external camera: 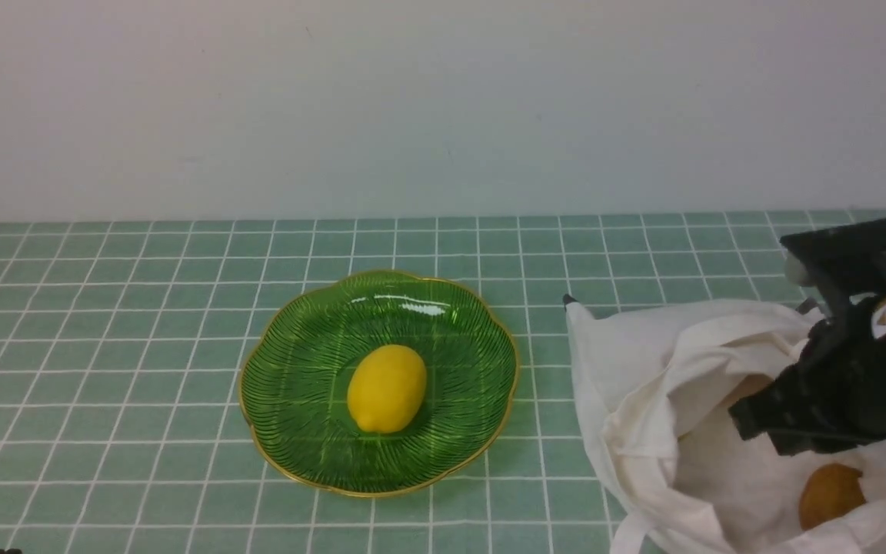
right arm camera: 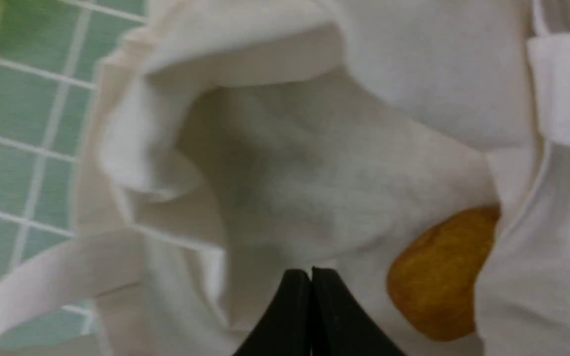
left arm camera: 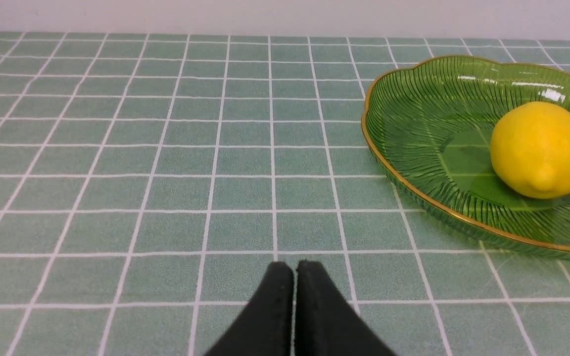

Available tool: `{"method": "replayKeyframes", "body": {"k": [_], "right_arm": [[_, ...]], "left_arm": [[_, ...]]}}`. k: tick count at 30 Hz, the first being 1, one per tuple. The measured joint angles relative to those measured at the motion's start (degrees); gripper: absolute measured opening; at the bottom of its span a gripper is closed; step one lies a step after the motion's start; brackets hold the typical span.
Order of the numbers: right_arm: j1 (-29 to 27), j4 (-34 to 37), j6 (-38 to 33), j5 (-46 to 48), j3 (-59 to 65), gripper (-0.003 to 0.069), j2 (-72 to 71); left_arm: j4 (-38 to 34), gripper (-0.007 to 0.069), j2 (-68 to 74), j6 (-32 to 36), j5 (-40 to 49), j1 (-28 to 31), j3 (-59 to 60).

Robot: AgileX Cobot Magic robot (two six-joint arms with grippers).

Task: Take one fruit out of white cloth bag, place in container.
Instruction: 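Reach for the kiwi in the white bag with the right gripper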

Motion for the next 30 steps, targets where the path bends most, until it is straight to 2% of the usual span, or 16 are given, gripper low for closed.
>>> {"method": "replayKeyframes", "body": {"k": [13, 22, 26, 30], "right_arm": [[0.0, -15.64, 10.26, 6.09, 2.02, -0.0003, 10.16], [-3.65, -14.29, 12.52, 5.04, 3.77, 0.0017, 9.99], [-4.83, -13.78, 12.35, 3.33, 3.77, 0.0087, 9.76], [-6.08, -12.97, 12.35, 0.51, 3.77, 0.0251, 9.43]], "left_arm": [[0.0, -0.0008, 0.0, 0.0, 0.0, 0.0, 0.0], [0.0, -0.0008, 0.0, 0.0, 0.0, 0.0, 0.0], [0.0, -0.0008, 0.0, 0.0, 0.0, 0.0, 0.0], [0.0, -0.0008, 0.0, 0.0, 0.0, 0.0, 0.0]]}}
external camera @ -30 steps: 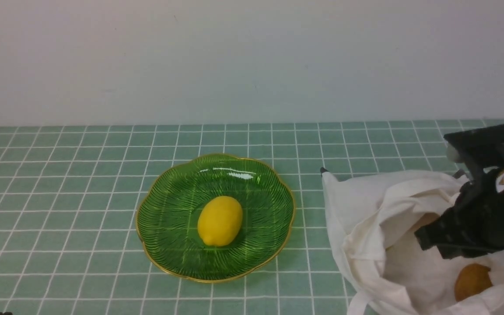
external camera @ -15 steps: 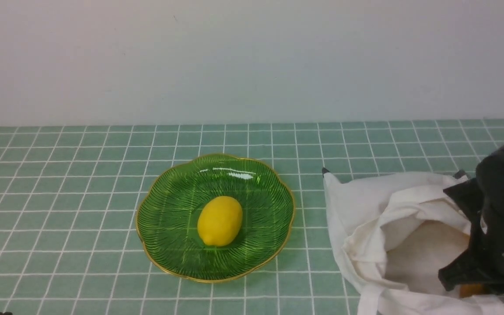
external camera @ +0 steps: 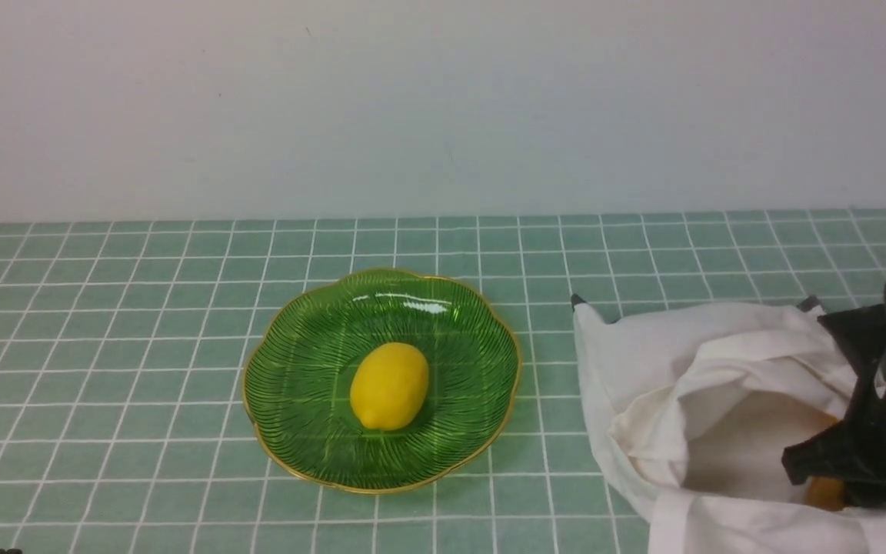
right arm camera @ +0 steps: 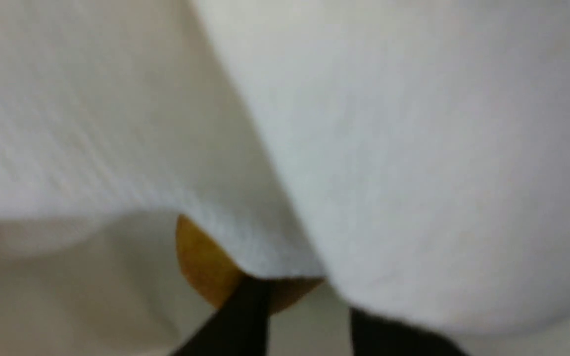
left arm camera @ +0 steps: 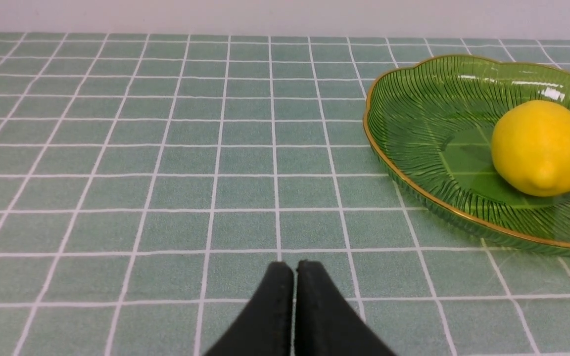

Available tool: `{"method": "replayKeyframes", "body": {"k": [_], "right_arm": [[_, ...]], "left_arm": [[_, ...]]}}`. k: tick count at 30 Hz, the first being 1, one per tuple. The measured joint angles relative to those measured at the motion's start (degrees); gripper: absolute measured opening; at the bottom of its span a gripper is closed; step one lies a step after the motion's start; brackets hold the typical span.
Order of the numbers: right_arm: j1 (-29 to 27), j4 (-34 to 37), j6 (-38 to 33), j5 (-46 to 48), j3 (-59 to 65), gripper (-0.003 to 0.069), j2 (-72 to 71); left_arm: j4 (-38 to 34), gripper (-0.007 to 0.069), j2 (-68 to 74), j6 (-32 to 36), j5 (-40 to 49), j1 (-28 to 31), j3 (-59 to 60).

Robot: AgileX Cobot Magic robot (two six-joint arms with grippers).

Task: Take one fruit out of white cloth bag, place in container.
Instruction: 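Reach for the kiwi in the white bag with the right gripper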

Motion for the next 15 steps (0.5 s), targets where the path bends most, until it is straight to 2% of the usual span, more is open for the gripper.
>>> {"method": "replayKeyframes", "body": {"k": [3, 5, 8, 13, 15], "right_arm": [[-0.5, 0.63, 1.44, -3.83, 0.0, 0.0445, 0.09], [-0.52, 1.12, 2.18, -4.76, 0.0, 0.0544, 1.03], [-0.52, 1.8, 2.86, -5.56, -0.43, 0.0645, 3.91], [-0.72, -0.83, 2.99, -2.48, 0.0, 0.0661, 8.5], [-0.85, -1.32, 3.02, -2.07, -0.42, 0.0619, 9.0]], "left_arm": [[0.0, -0.0008, 0.0, 0.0, 0.0, 0.0, 0.0], [0.0, -0.0008, 0.0, 0.0, 0.0, 0.0, 0.0], [0.0, -0.0008, 0.0, 0.0, 0.0, 0.0, 0.0], [0.0, -0.0008, 0.0, 0.0, 0.0, 0.0, 0.0], [0.0, -0.0008, 0.0, 0.0, 0.0, 0.0, 0.0]]}}
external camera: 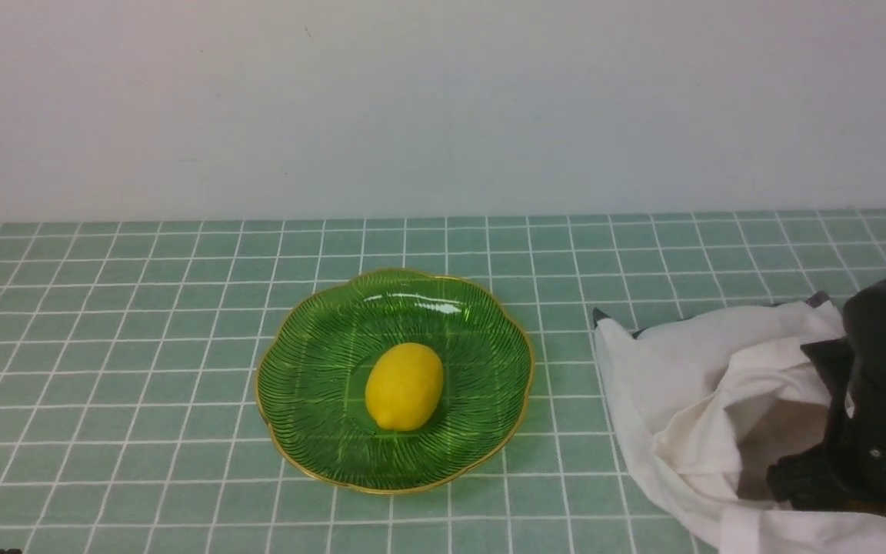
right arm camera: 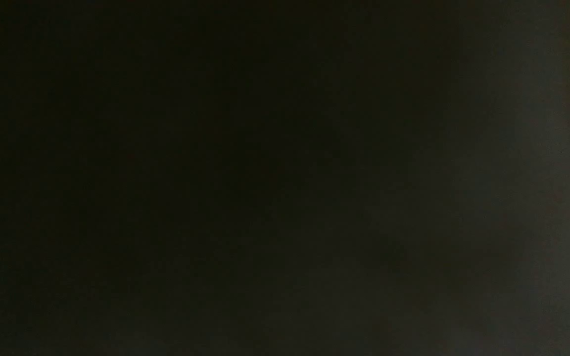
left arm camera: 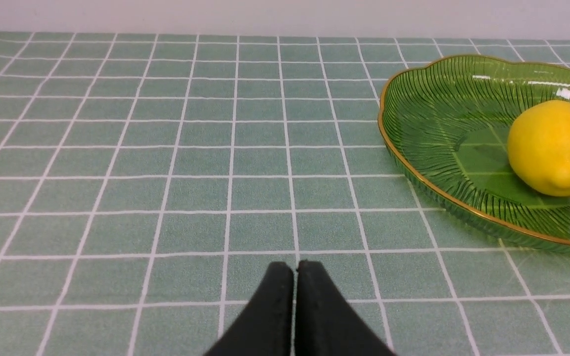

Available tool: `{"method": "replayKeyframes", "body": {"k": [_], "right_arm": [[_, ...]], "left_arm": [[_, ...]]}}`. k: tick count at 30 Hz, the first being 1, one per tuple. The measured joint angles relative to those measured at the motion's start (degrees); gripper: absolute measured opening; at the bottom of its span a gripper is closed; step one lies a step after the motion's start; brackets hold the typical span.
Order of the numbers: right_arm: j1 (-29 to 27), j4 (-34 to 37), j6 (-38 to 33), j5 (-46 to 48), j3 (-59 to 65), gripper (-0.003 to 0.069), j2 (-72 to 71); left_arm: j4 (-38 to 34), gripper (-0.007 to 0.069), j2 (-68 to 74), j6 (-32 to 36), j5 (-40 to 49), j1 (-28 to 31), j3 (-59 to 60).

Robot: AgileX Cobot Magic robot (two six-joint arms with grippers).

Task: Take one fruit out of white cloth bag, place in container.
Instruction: 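Reach for the kiwi in the white bag with the right gripper, then take the fruit out of the bag and place it in the dish with the right gripper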

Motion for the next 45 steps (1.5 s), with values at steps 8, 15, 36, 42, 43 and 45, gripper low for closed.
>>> {"method": "replayKeyframes", "body": {"k": [8, 15, 36, 42, 43, 45], "right_arm": [[1.49, -1.3, 0.0, -0.01, -1.64, 0.0437, -2.91], [4.43, 0.31, -0.63, 1.89, -4.74, 0.0437, -10.15], [19.23, 21.46, -14.98, 9.82, -25.78, 0.0437, -16.5], [19.23, 10.1, -9.92, 15.01, -23.61, 0.0437, -13.74], [19.23, 7.78, -8.67, 15.31, -22.92, 0.0437, -13.69], [19.23, 4.38, -6.88, 15.58, -21.85, 0.0437, -13.76]], "left_arm": [[0.0, -0.0008, 0.0, 0.0, 0.0, 0.0, 0.0], [0.0, -0.0008, 0.0, 0.0, 0.0, 0.0, 0.0], [0.0, -0.0008, 0.0, 0.0, 0.0, 0.0, 0.0], [0.0, -0.0008, 0.0, 0.0, 0.0, 0.0, 0.0], [0.0, -0.0008, 0.0, 0.0, 0.0, 0.0, 0.0], [0.0, -0.0008, 0.0, 0.0, 0.0, 0.0, 0.0]]}}
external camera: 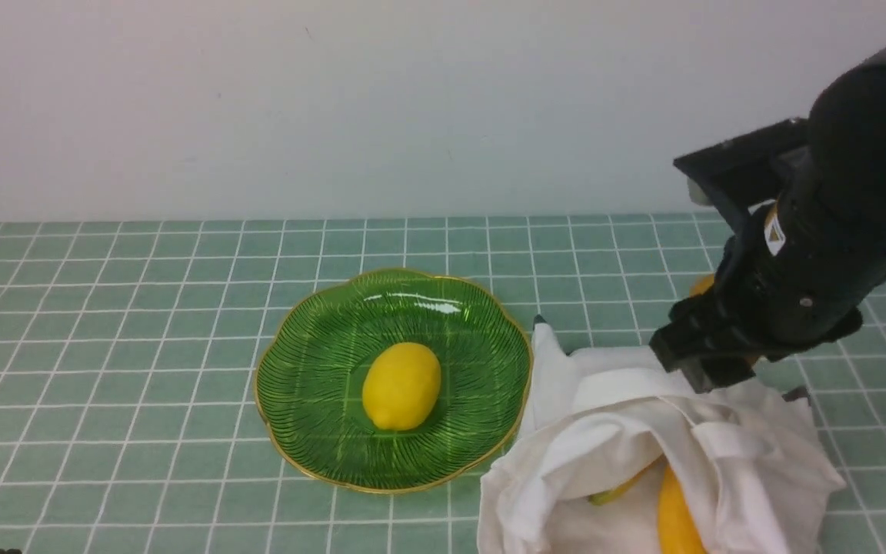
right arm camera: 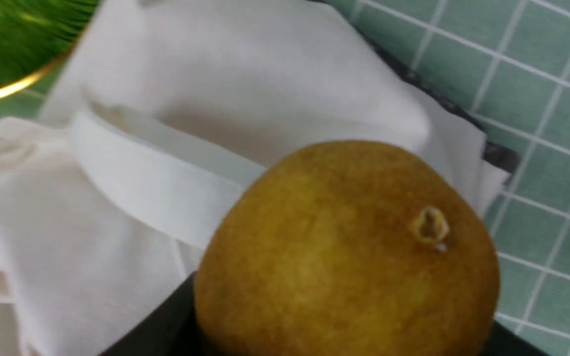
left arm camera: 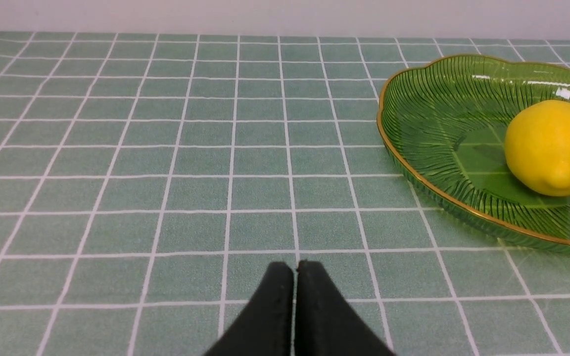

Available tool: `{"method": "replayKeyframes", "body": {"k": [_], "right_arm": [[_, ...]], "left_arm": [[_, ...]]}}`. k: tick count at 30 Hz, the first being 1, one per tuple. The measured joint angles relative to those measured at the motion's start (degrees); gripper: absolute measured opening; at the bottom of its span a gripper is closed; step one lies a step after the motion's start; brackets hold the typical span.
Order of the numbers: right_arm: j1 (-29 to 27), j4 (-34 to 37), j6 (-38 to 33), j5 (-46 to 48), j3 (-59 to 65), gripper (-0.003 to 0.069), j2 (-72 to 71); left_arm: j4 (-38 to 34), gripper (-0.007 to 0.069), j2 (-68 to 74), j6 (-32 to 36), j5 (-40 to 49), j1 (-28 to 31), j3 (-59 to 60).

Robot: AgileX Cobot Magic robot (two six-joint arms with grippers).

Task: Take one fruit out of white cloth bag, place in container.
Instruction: 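Take the fruit out of the bag and place it in the dish with the right gripper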

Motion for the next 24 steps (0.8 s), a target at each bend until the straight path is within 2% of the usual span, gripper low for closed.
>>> {"method": "replayKeyframes", "body": {"k": [2, 6, 13, 17, 24], "right_arm": [[0.0, -0.42, 0.38, 0.13, 0.45, 0.0437, -0.34], [0.0, 6.09, -2.65, -3.9, -0.16, 0.0437, -1.63], [0.05, 27.34, -15.6, -10.65, -10.74, 0.0437, 4.33], [0.05, 30.38, -17.48, -11.46, -16.78, 0.0437, 12.33], [0.05, 30.12, -17.81, -10.88, -24.79, 0.0437, 25.06]], "left_arm": [[0.0, -0.0008, 0.0, 0.0, 0.0, 0.0, 0.0], [0.0, -0.0008, 0.0, 0.0, 0.0, 0.0, 0.0], [0.0, -0.0008, 0.0, 0.0, 0.0, 0.0, 0.0], [0.0, -0.0008, 0.0, 0.0, 0.0, 0.0, 0.0], [0.0, -0.0008, 0.0, 0.0, 0.0, 0.0, 0.0]]}}
